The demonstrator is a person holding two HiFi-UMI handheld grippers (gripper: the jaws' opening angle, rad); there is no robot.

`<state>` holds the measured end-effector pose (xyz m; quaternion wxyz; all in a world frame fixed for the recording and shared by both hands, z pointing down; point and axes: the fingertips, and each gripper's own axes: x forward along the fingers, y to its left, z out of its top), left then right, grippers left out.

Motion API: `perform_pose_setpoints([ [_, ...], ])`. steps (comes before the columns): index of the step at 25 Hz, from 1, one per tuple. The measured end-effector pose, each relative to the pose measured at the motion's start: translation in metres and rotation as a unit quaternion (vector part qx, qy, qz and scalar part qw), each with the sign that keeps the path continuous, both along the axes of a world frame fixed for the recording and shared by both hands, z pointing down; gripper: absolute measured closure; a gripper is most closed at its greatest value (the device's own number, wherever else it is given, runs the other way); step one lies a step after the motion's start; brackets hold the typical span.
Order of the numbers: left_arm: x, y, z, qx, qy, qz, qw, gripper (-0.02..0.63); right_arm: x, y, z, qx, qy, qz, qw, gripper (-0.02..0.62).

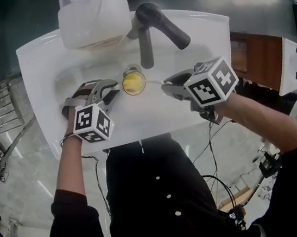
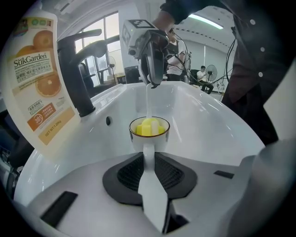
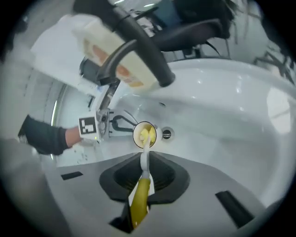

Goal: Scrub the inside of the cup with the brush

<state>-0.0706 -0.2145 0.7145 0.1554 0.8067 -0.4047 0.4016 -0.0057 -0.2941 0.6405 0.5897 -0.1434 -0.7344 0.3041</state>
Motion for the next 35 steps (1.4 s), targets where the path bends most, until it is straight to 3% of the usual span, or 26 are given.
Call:
perform_pose_setpoints([
  [3, -0.001, -0.001, 0.0, 0.001, -0.002, -0.003, 1.0, 0.517, 0.001, 0.001, 0.0, -0.074, 0.057, 0.158, 0.983, 0.541],
  [4, -0.001, -0.002, 0.0, 0.0, -0.003, -0.004, 1.0, 0.515, 0.002, 0.002, 0.0, -0.089, 0.065, 0.19, 0.976, 0.541],
  [6, -0.002, -0.002, 0.0, 0.0, -0.004, -0.005, 1.0, 0.516, 0.004, 0.004, -0.001, -0.093, 0.06, 0.208, 0.972, 0.54],
  [12, -0.003, -0.002, 0.0, -0.003, -0.006, -0.004, 1.0, 0.515, 0.009, 0.006, -0.001, -0.023, 0.01, 0.105, 0.994, 0.543],
  [15, -0.004, -0.001, 0.002, -0.005, -0.007, -0.008, 0.9999, 0.517, 0.01, 0.01, -0.007, 0.023, -0.011, 0.044, 0.999, 0.545],
  [20, -0.007, 0.0, 0.004, -0.01, -0.012, -0.015, 0.9998, 0.515, 0.013, 0.007, -0.025, 0.064, -0.056, -0.008, 0.996, 0.545],
  [23, -0.008, 0.001, 0.006, -0.015, -0.012, -0.018, 0.9996, 0.515, 0.014, 0.006, -0.033, 0.116, -0.106, -0.09, 0.984, 0.545],
  [25, -0.01, 0.001, 0.008, -0.018, -0.015, -0.018, 0.9996, 0.515, 0.013, 0.007, -0.04, 0.171, -0.15, -0.175, 0.958, 0.545],
  [27, -0.011, 0.002, 0.009, -0.02, -0.014, -0.019, 0.9995, 0.515, 0.013, 0.007, -0.046, 0.222, -0.188, -0.259, 0.921, 0.545],
  [33, -0.011, 0.001, 0.01, -0.025, -0.017, -0.019, 0.9993, 0.515, 0.015, 0.0, -0.062, 0.314, -0.248, -0.449, 0.799, 0.545],
  [35, -0.012, 0.001, 0.009, -0.026, -0.018, -0.018, 0.9993, 0.515, 0.014, -0.002, -0.066, 0.333, -0.263, -0.505, 0.752, 0.545],
])
